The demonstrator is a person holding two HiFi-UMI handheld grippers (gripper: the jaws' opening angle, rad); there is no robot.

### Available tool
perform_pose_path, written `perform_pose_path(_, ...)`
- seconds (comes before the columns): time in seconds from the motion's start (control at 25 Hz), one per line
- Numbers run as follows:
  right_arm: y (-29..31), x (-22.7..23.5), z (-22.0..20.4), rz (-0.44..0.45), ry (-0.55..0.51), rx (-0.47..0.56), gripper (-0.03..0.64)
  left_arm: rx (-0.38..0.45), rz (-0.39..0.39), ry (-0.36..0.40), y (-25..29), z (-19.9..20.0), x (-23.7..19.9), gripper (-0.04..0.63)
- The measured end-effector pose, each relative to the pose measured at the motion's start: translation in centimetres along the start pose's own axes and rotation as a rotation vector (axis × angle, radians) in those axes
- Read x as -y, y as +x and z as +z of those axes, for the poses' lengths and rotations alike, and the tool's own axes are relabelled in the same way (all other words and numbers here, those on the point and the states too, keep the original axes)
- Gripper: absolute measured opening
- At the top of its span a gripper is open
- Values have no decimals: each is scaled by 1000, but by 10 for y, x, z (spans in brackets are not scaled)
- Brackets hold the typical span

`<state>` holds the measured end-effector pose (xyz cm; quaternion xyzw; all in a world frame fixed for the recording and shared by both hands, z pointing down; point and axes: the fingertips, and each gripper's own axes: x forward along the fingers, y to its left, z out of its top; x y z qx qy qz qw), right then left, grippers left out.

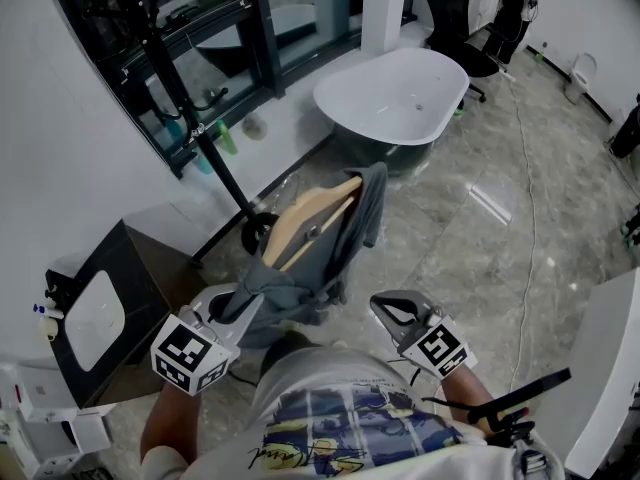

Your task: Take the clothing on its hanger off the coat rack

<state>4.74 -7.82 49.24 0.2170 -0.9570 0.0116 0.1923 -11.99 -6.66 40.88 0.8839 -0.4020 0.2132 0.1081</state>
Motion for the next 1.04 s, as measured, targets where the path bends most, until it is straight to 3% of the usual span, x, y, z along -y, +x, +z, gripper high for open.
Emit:
perform_pose_path(0.56,19,10,2,3,-3,-30,2,-6,-9,3,8,7,-25,8)
perform_pose_path(1.04,54,26,4,9,-9,-62,2,-10,-4,-4,17,12,-77,8)
